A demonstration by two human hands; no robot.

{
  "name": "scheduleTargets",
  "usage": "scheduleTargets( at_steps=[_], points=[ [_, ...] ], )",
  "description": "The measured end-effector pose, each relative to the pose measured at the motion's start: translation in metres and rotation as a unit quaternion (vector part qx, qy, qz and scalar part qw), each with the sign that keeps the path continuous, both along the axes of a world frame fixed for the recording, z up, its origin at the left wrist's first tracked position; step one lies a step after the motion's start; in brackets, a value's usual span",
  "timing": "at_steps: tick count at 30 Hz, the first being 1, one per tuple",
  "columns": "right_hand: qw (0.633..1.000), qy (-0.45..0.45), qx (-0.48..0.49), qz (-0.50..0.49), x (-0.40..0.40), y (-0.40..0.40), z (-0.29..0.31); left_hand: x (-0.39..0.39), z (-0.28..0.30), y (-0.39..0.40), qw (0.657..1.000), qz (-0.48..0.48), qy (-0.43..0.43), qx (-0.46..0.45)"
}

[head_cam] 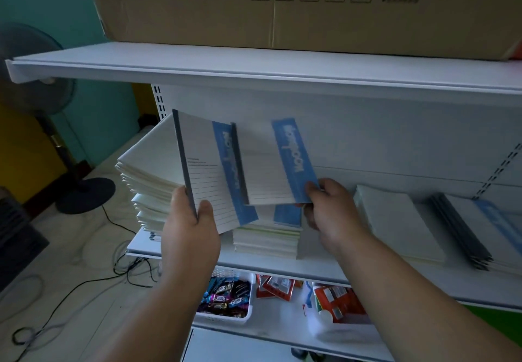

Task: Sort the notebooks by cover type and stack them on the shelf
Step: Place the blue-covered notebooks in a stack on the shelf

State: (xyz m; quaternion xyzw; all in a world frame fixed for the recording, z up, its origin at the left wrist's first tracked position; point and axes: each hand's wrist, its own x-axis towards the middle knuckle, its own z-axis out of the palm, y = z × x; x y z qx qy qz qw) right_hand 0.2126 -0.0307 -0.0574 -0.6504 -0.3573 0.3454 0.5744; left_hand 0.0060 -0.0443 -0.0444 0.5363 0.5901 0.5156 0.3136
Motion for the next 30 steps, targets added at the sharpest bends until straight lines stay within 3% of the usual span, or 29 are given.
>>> scheduleTargets(
  at_steps=[2, 5, 8, 11, 15, 19, 21, 28, 30],
  points=[
    [0.999, -0.008, 0.003, 0.043, -0.018, -0.008, 0.001, 0.004, 0.002, 0.001, 1.000, -0.008, -0.029, 0.002],
    [0.975, -0.190, -0.036, 0.113, -0.032, -0.018, -0.002, 0.010, 0.005, 0.003, 0.996, -0.026, -0.078, -0.026],
    [0.953, -0.289, -0.074, 0.060, -0.017, -0.010, -0.007, 0.011, 0.005, 0.000, 0.994, -0.039, -0.091, -0.041],
    [0.897, -0.389, -0.203, 0.046, 0.003, 0.004, -0.017, 0.011, 0.002, -0.004, 0.993, -0.032, -0.109, -0.037],
    [0.877, -0.404, -0.251, 0.072, 0.014, 0.013, -0.026, 0.010, 0.000, -0.005, 0.994, -0.023, -0.098, -0.042],
    [0.907, -0.372, -0.195, -0.026, 0.027, 0.013, -0.018, 0.005, -0.003, -0.004, 0.997, -0.019, -0.070, -0.034],
    [0.908, -0.368, -0.198, -0.020, 0.029, 0.014, -0.019, 0.005, -0.004, -0.002, 0.998, -0.019, -0.058, -0.026],
    [0.854, -0.465, -0.232, 0.017, 0.014, 0.017, -0.015, 0.011, 0.001, -0.004, 0.997, -0.032, -0.055, -0.035],
    [0.861, -0.464, -0.210, -0.006, 0.021, 0.015, -0.014, 0.009, 0.002, -0.006, 0.998, -0.027, -0.052, -0.032]
  ],
)
